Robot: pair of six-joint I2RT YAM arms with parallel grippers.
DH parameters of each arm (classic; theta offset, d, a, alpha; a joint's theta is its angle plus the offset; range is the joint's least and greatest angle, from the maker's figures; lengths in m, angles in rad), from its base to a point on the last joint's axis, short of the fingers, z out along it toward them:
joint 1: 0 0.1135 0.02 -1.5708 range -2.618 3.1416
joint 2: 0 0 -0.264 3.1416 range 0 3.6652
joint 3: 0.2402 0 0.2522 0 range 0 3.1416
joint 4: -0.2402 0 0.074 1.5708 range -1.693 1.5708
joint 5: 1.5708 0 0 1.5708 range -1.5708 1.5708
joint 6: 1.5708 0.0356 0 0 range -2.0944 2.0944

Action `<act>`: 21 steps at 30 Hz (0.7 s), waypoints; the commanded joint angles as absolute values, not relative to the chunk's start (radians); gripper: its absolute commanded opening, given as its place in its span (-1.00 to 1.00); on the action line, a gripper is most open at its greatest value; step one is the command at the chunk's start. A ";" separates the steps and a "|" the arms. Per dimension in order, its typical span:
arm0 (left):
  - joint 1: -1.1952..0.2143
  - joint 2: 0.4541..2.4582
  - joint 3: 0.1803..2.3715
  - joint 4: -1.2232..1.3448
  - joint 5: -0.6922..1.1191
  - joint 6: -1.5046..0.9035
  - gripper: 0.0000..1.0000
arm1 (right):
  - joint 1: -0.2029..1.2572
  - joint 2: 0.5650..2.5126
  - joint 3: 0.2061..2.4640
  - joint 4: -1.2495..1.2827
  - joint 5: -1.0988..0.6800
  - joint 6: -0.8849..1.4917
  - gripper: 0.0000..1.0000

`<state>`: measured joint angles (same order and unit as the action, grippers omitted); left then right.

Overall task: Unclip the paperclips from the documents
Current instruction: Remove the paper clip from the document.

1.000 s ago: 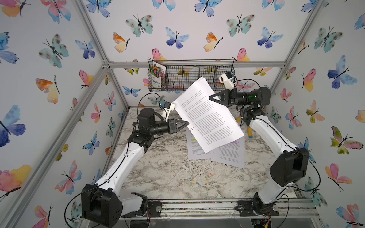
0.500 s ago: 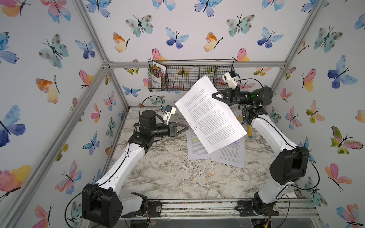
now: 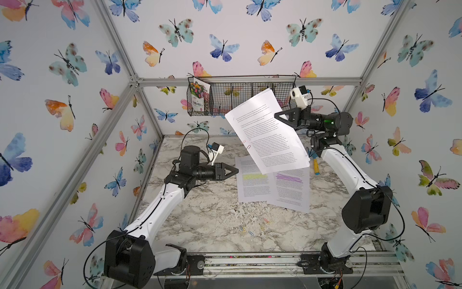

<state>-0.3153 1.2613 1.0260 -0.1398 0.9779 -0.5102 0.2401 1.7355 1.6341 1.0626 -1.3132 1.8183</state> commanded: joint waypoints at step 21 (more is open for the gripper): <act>-0.313 1.328 1.208 0.091 1.088 -0.591 0.27 | 0.271 1.742 1.608 1.296 -1.282 2.005 -0.96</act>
